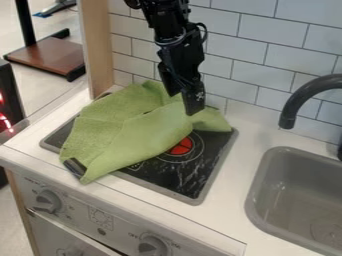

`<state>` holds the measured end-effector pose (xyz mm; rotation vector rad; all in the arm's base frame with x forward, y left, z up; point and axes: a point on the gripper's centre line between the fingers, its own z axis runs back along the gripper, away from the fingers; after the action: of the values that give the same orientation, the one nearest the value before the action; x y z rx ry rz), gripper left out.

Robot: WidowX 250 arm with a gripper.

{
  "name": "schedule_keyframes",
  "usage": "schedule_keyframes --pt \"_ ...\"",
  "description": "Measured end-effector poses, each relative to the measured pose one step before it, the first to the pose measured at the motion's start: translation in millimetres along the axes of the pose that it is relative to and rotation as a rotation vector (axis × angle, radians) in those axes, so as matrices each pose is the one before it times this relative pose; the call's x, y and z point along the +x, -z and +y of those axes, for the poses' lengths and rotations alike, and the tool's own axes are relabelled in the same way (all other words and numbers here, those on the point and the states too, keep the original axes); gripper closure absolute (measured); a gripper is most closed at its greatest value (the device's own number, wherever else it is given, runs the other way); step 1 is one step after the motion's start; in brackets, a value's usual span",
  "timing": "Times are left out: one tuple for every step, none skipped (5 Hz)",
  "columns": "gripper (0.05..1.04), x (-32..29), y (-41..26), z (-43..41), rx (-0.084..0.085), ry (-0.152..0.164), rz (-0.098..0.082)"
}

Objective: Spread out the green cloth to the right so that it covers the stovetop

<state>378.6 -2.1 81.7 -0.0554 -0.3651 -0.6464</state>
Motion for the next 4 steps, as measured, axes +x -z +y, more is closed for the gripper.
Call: schedule_keyframes --pt "0.084 -6.07 9.67 -2.47 -0.0195 -0.011 0.0252" --pt "0.084 -9.64 8.31 5.72 -0.004 -0.0418 0.0378" --pt "0.084 3.23 -4.98 12.06 0.0294 -0.056 0.0085" --pt "0.084 -2.53 1.34 19.7 0.0214 -0.0675 0.0092"
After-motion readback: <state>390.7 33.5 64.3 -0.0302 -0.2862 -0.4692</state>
